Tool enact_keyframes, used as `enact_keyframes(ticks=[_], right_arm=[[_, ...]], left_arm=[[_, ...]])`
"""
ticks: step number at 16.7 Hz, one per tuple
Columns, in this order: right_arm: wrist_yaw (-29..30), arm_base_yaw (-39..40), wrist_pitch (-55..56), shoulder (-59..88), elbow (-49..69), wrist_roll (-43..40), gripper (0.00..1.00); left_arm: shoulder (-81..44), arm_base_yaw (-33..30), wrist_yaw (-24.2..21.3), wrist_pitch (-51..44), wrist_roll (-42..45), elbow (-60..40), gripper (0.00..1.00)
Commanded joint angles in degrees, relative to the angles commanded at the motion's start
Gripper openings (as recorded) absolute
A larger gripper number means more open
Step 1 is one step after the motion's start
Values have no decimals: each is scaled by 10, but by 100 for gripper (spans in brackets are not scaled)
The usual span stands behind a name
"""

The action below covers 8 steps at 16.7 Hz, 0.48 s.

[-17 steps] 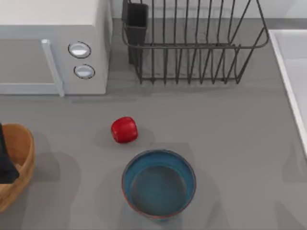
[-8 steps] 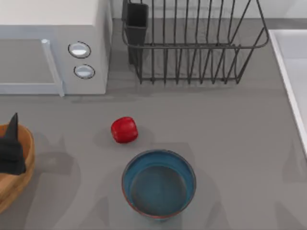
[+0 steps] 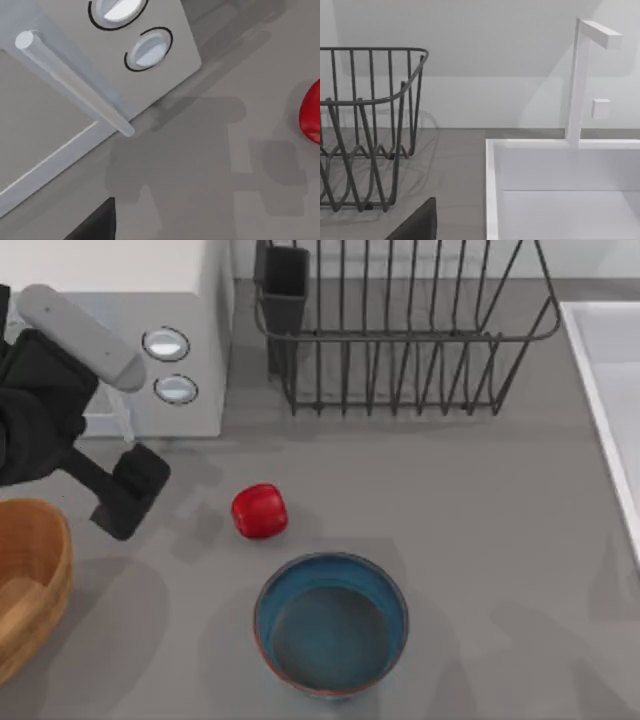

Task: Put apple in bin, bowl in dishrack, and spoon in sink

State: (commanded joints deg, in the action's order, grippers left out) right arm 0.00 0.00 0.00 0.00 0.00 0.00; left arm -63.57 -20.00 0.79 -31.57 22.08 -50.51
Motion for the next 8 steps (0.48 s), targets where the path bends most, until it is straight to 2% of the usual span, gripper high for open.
enact_keyframes(ticks=[4,8], right_arm=[[0,0,0,0,0,0,100],[0,0,0,0,0,0,100]], left_arm=[[-232,-50,-2,-131,64,-181,100],[-413,-81,-9,-247,110,-339,100]])
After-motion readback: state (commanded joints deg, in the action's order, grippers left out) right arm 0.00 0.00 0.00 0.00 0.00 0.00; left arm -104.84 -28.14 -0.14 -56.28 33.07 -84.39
